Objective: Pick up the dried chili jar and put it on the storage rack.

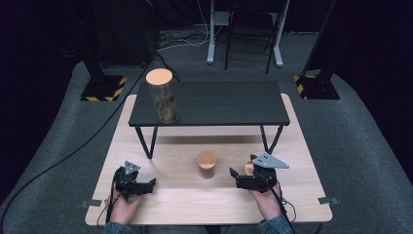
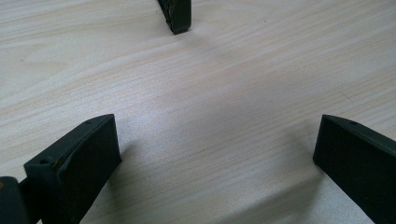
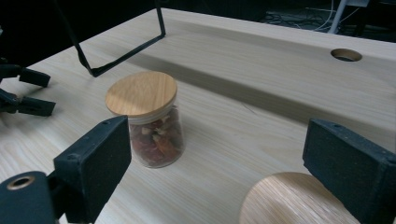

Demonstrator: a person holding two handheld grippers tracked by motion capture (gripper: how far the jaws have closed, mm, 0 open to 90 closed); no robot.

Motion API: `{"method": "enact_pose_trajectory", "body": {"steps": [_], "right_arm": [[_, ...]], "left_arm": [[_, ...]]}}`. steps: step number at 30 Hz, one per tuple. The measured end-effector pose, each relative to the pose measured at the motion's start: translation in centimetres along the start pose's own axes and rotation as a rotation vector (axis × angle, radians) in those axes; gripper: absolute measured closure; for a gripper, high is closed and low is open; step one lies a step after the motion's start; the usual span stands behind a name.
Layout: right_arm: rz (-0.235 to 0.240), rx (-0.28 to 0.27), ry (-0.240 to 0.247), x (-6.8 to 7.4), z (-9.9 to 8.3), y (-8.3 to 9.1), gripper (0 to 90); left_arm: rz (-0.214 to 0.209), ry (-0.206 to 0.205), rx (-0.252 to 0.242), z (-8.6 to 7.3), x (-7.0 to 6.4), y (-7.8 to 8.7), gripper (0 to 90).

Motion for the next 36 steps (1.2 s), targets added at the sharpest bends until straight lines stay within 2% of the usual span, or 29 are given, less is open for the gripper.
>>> {"method": "enact_pose_trajectory", "body": {"steps": [15,21,36], "right_arm": [[0.037,-0.012,0.017,2.2,-0.2,-2.2,7.3],[0.043,-0.002,0.044,2.8,-0.6,-3.0,7.2],[0.071,0.012,0.033,4.2,-1.6,-5.0,7.3]], "left_arm": [[0.000,0.000,0.000,0.0,0.0,0.0,0.1],[0.001,0.000,0.000,0.0,0.0,0.0,0.1],[0.001,0.001,0.000,0.0,0.0,0.0,0.1]]}}
Point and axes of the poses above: each handheld gripper's, and its own axes: y roughly backward along the jaws, z roughly out of its top, x roughly to its left, the point moved 2 cm from there along -y, roughly forward along the jaws, and after that the axes turned 5 degrees about -x, right-handed, at the moved point
